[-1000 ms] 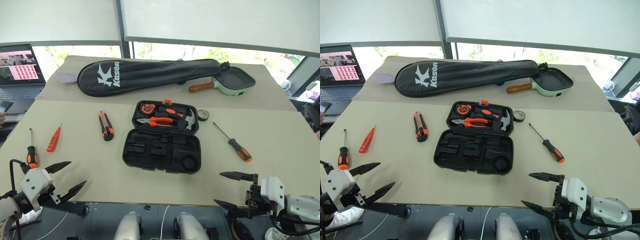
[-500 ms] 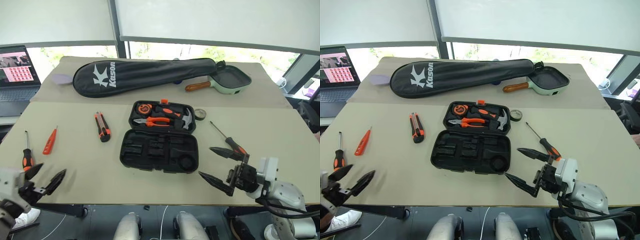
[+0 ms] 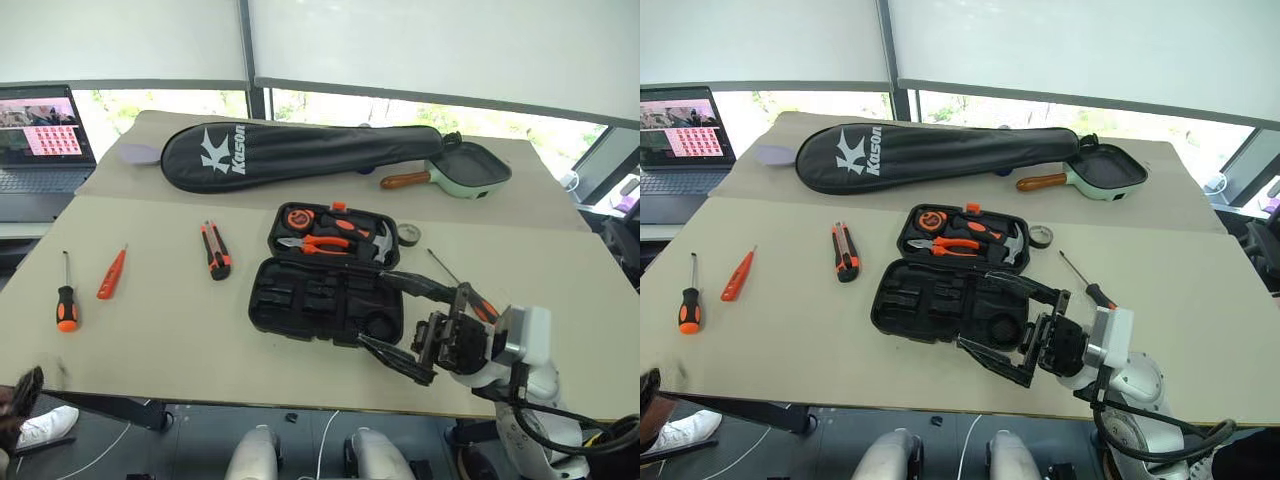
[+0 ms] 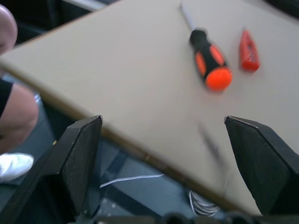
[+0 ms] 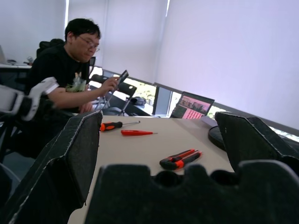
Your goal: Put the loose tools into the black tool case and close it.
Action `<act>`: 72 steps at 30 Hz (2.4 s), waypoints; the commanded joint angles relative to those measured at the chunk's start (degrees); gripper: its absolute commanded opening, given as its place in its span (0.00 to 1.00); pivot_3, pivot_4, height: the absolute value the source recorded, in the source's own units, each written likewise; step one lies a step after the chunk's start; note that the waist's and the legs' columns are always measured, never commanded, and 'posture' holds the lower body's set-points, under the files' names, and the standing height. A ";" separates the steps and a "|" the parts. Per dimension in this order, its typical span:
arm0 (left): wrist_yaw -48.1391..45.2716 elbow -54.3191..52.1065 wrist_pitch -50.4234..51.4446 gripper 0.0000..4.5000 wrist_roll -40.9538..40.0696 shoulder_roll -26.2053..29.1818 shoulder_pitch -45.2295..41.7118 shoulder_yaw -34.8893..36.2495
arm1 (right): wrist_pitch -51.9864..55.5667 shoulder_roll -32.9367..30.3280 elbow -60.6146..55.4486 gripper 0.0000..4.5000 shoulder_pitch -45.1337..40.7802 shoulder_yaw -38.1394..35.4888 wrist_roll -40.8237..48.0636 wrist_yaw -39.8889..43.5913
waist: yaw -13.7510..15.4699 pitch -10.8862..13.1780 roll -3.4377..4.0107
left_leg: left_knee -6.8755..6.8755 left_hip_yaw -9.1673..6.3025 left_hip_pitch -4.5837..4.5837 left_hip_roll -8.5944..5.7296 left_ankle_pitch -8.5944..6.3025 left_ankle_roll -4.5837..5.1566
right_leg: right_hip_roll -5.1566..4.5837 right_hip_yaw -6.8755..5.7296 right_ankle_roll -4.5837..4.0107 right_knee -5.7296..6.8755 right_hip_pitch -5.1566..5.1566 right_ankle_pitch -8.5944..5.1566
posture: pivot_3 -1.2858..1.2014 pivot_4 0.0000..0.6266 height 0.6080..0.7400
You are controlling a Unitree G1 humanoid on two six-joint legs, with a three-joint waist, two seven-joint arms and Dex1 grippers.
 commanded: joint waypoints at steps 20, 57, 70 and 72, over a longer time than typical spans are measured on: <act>4.63 20.53 24.98 0.44 11.29 17.88 -30.11 -20.00 | -0.40 -0.92 4.15 1.00 -6.22 0.54 -1.28 1.17 | -0.96 0.07 0.14 | -0.07 -0.04 -0.13 -0.02 -0.04 -0.08 | -0.08 0.16 0.01 0.20 -0.09 0.06 | 0.52 0.24 1.00; -50.53 21.43 -39.92 0.20 42.77 7.64 -65.30 -70.77 | 18.65 -20.72 3.83 1.00 0.55 -15.52 -1.53 -5.91 | -0.72 0.39 0.66 | 0.05 0.53 -0.71 -0.13 0.08 0.12 | 0.08 0.22 0.28 -0.11 -0.16 0.20 | 0.52 0.24 1.00; -46.54 40.09 -46.86 0.20 51.15 -0.14 -74.31 -73.97 | 23.61 -24.53 6.63 1.00 -7.54 -14.50 -2.22 -4.50 | -0.28 0.43 0.63 | 0.40 0.45 -0.97 -0.17 0.04 0.20 | 0.03 0.16 0.45 -0.12 -0.17 0.18 | 0.52 0.24 1.00; -46.33 41.93 -47.88 0.20 52.26 -0.68 -75.26 -74.53 | 23.15 -24.24 7.41 1.00 -8.08 -13.93 -2.35 -3.39 | -0.20 0.43 0.63 | 0.46 0.44 -1.02 -0.17 0.03 0.22 | 0.03 0.15 0.47 -0.11 -0.18 0.19 | 0.52 0.24 1.00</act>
